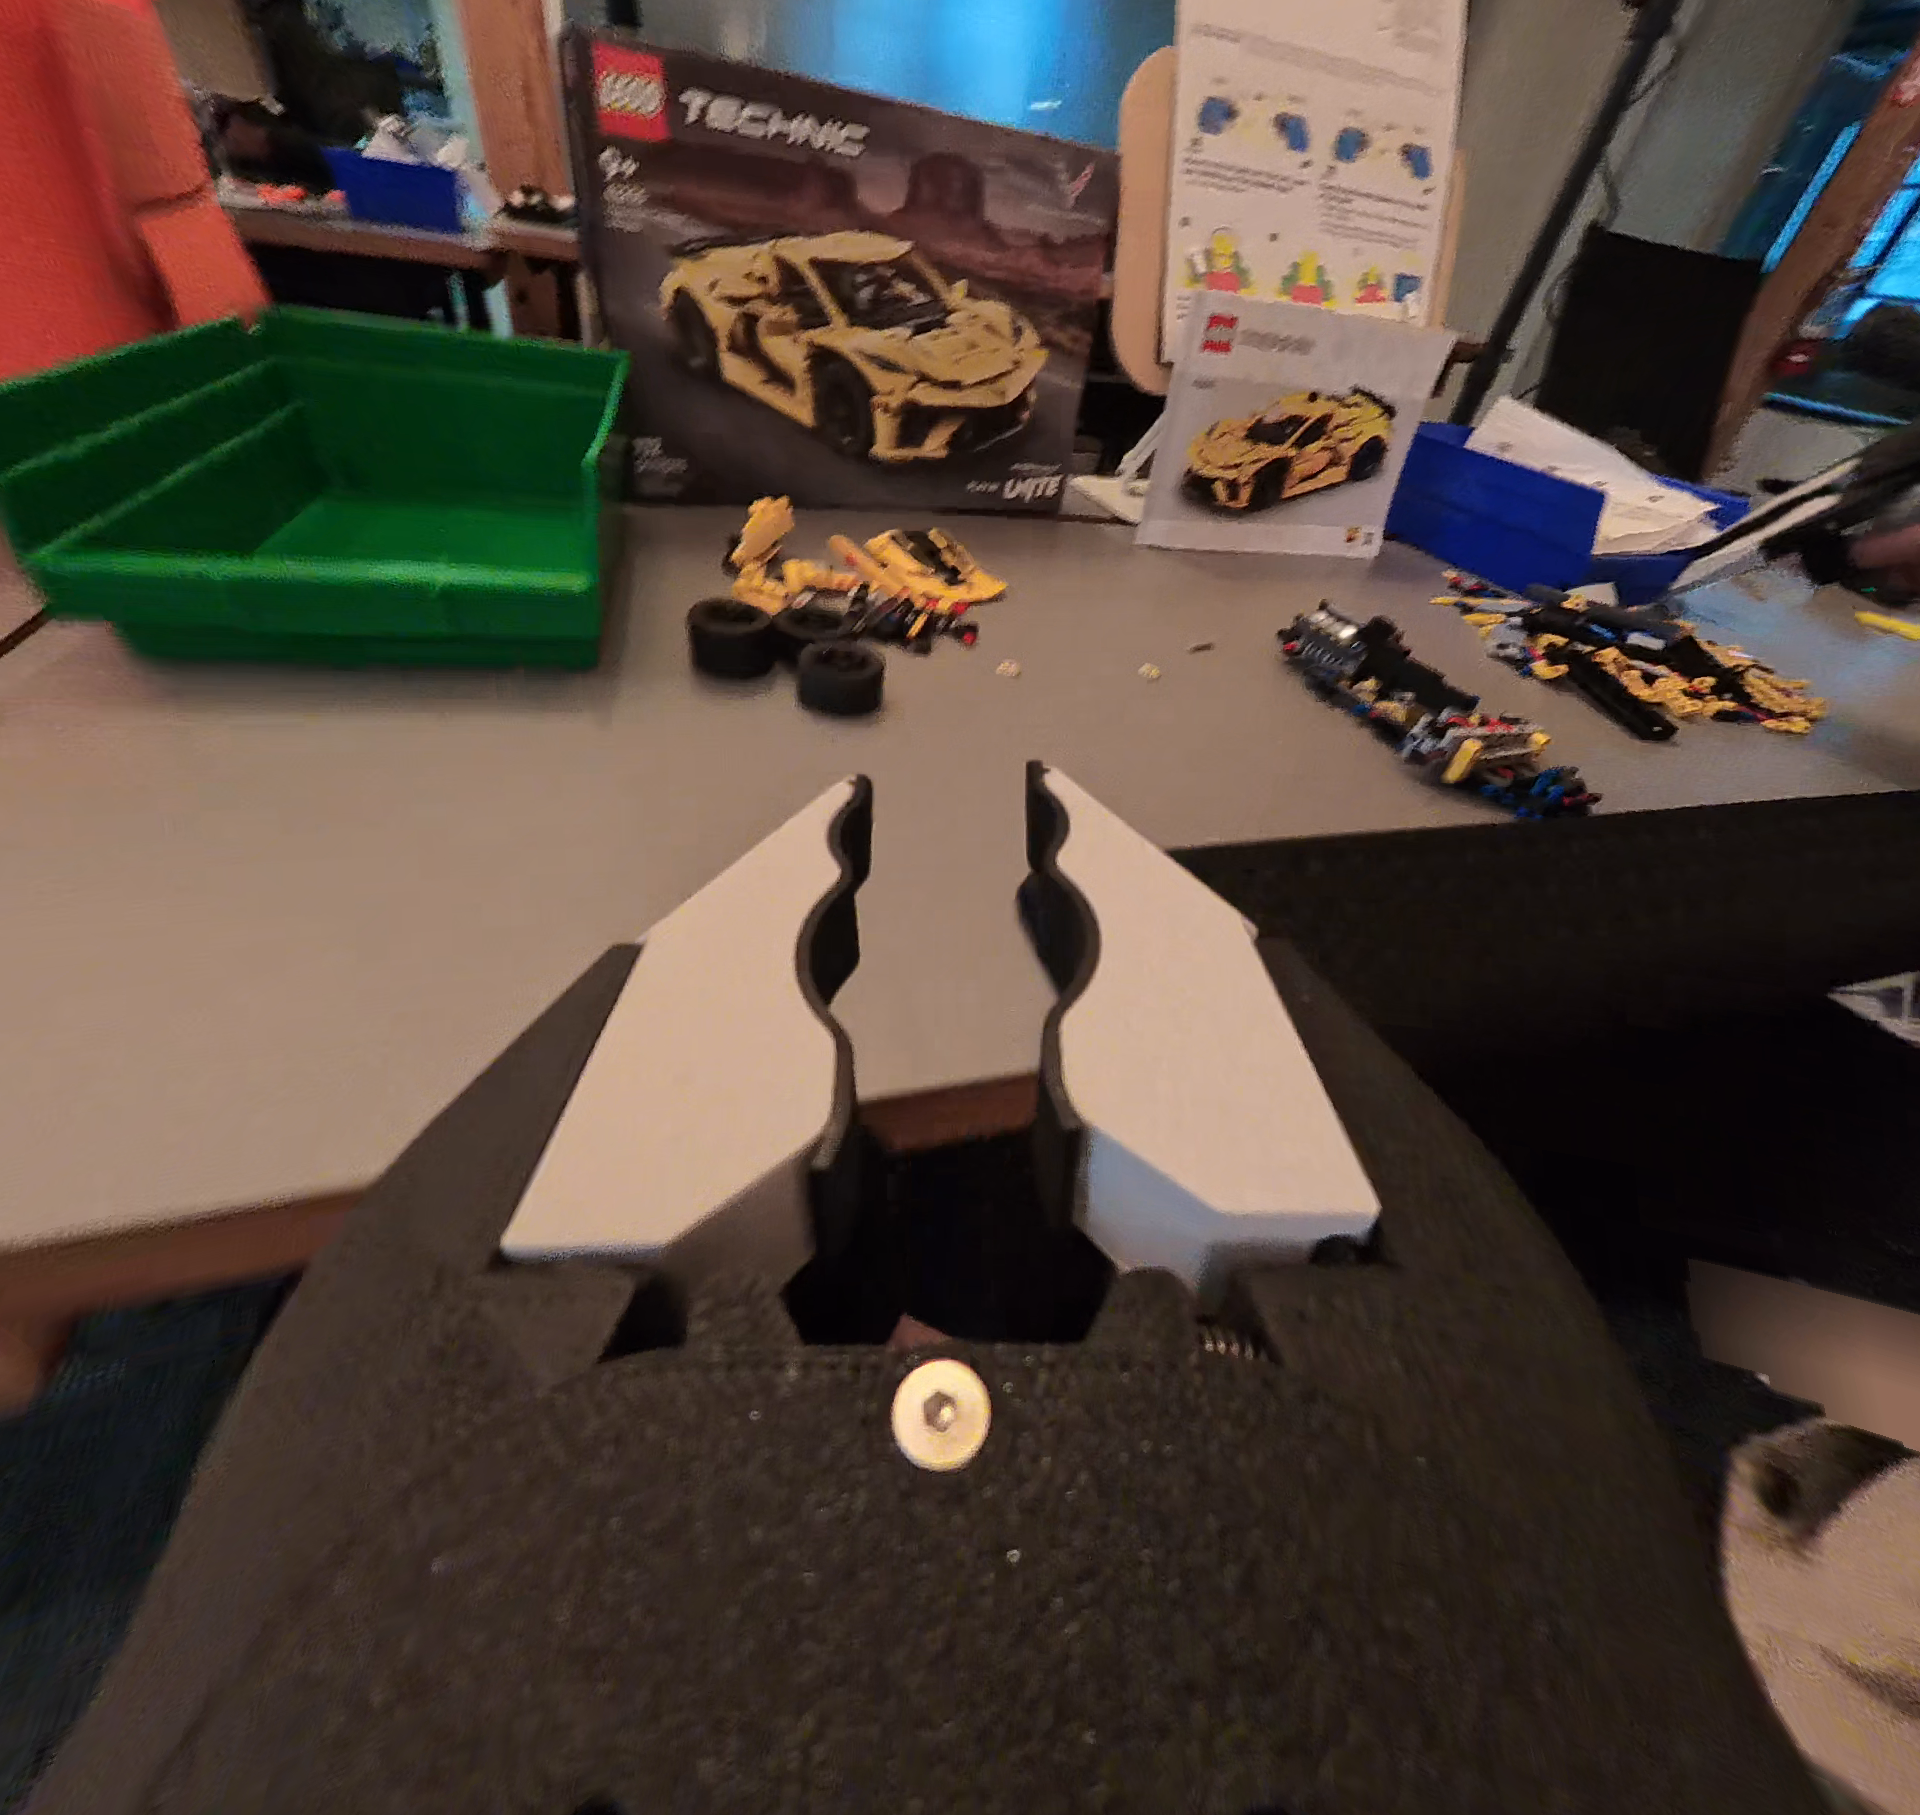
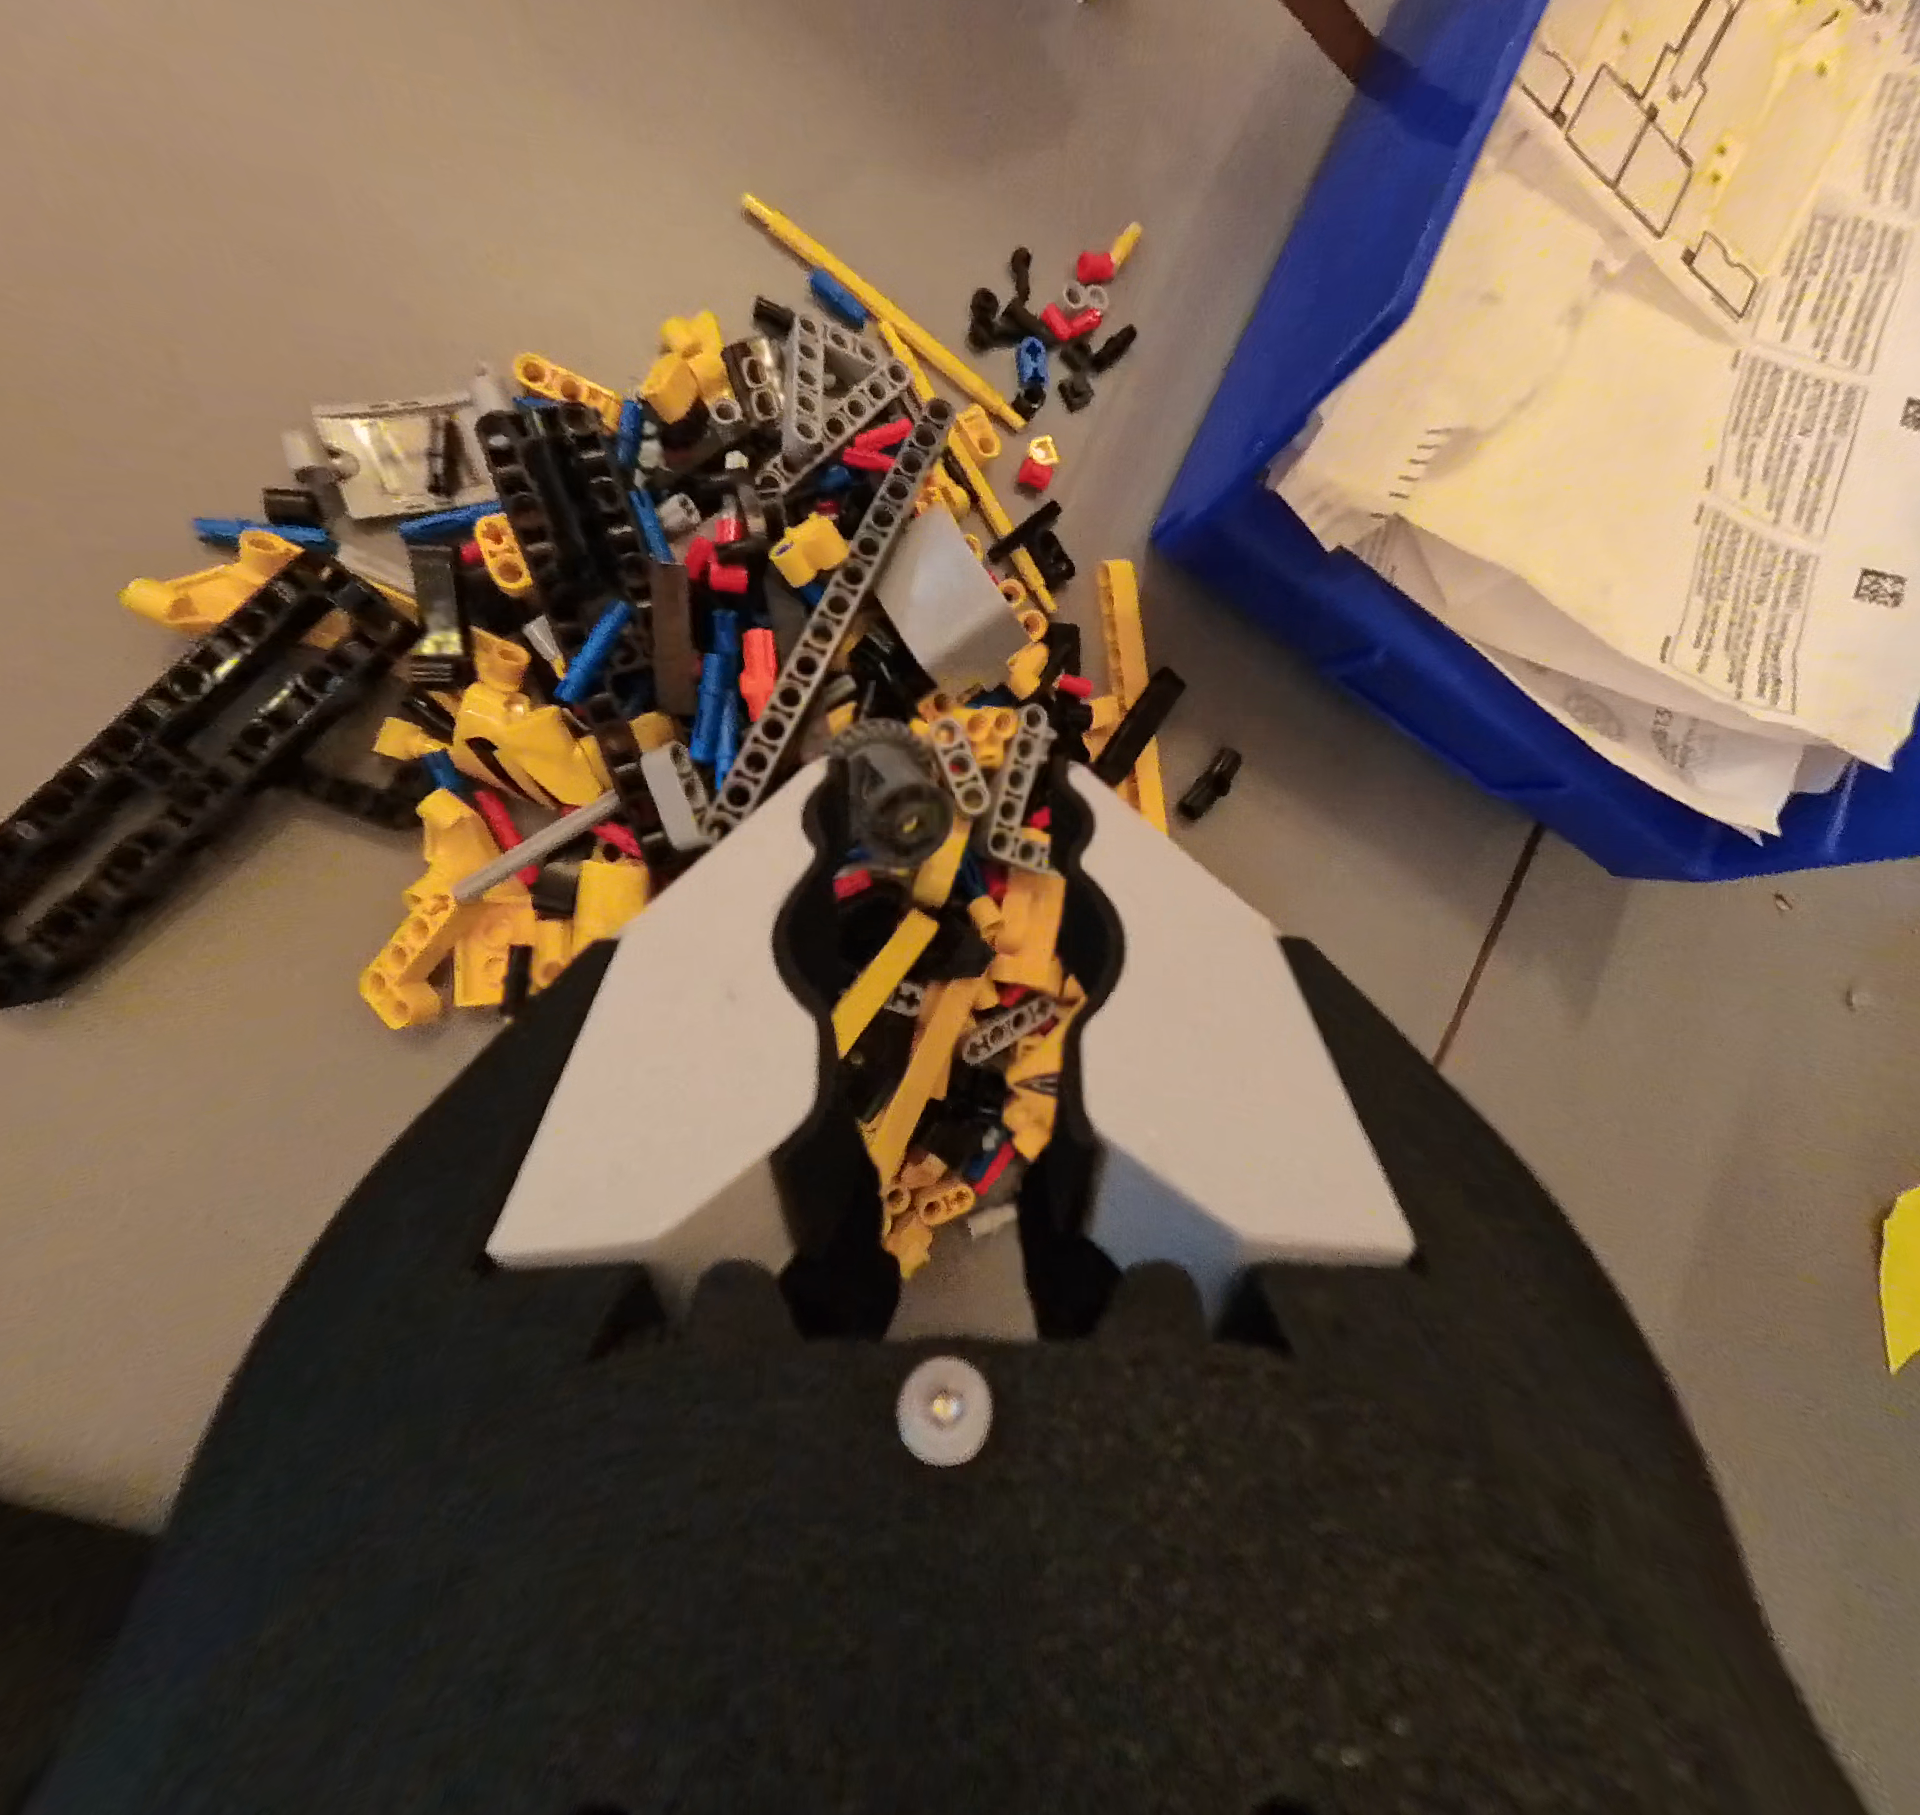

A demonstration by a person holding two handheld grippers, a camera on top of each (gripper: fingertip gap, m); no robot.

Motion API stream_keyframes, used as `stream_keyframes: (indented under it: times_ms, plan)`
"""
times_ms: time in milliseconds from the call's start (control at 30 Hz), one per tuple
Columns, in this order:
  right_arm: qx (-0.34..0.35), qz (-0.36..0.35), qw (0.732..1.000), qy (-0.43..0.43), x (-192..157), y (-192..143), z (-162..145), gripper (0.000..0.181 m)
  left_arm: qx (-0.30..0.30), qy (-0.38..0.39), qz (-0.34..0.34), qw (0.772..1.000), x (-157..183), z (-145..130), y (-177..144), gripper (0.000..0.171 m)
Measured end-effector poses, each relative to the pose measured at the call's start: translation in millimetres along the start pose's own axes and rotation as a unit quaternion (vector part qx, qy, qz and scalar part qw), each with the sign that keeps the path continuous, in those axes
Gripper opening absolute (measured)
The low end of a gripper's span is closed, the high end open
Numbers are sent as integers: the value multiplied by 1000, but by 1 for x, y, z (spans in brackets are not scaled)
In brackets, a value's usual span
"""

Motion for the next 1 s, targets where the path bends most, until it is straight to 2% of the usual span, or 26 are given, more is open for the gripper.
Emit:
stream_keyframes:
  times_ms: [100, 167, 233, 300, 433, 533, 633, 700, 767, 833, 1000]
  plan:
    - [51, -18, 998, 33, -5, -28, -10, 31, -19, -37, 47, 998, -15, -33, -21, 30]
    - [109, -22, 993, 46, -19, -53, -14, 39, -37, -51, 65, 996, -29, -61, -34, 29]
    - [201, 45, 976, 66, -52, -75, -13, 40, -72, -42, 101, 991, -49, -103, -42, 30]
    - [283, 133, 946, 81, -96, -85, -12, 40, -133, -56, 125, 982, -71, -163, -45, 30]
    - [382, 240, 888, 89, -169, -73, -8, 42, -269, -183, 100, 940, -98, -309, -40, 31]
    - [414, 233, 877, 77, -195, -51, -4, 43, -316, -227, 96, 916, -100, -404, -25, 30]
    - [411, 234, 878, 75, -195, -42, 1, 43, -335, -260, 76, 903, -91, -473, 1, 30]
    - [433, 229, 867, 92, -192, -37, 0, 35, -343, -269, 52, 898, -79, -506, 22, 30]
    - [430, 261, 860, 91, -189, -36, 0, 37, -348, -253, 27, 902, -61, -529, 45, 30]
    - [434, 268, 855, 96, -187, -37, -1, 40, -351, -238, 11, 906, -45, -548, 67, 30]
    - [447, 256, 852, 97, -187, -39, -3, 38, -340, -283, -28, 896, -26, -584, 120, 30]
Point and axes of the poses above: each gripper's, where its closed fingertips meet, y out along the fingers, z out of its top, x = y × z across the jaws, the point moved 10 cm from there along -y, back along the fingers, and after that the axes turned 10 degrees about -x, right-handed, at the moved point
